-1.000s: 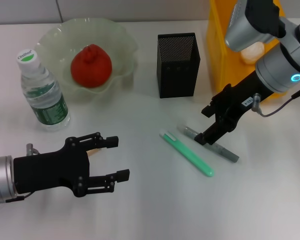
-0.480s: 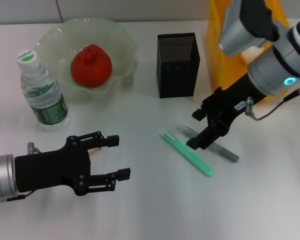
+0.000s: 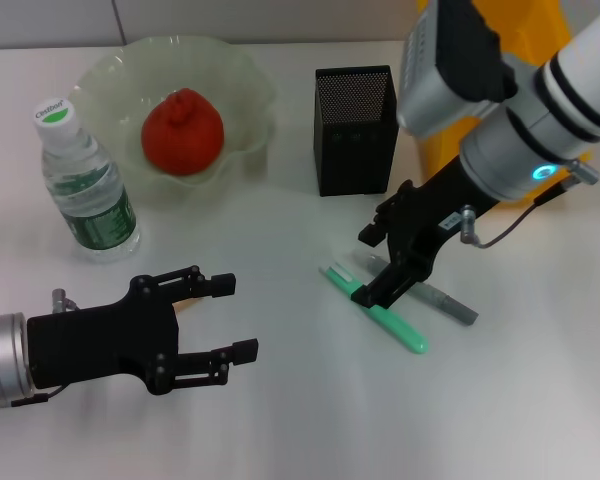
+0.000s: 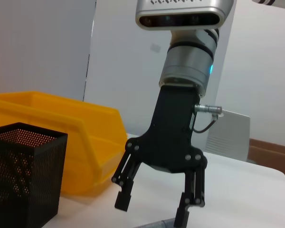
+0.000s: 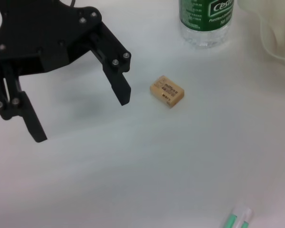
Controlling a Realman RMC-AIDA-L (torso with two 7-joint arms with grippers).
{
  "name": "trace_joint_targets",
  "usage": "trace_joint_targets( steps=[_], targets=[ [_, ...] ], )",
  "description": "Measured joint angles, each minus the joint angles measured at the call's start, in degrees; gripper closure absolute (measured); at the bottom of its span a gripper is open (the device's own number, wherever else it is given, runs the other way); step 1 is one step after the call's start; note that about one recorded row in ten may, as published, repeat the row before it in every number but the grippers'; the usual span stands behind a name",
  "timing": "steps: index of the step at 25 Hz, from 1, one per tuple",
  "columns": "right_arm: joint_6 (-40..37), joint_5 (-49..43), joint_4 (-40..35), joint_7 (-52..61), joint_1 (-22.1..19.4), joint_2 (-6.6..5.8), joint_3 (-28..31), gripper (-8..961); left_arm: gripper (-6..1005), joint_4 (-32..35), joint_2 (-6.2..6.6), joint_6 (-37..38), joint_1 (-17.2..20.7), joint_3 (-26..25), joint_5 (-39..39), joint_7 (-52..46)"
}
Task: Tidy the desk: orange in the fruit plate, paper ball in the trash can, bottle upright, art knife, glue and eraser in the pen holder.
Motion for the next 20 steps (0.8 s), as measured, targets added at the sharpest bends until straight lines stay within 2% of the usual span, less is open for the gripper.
trace_joint_targets(
  steps=[20],
  targets=[
    [10.66,3.54,5.58,0.15,-0.15,0.17,-9.76,148,219,0.0,-0.09,0.01,0.21,0.53,0.13,0.07]
  ],
)
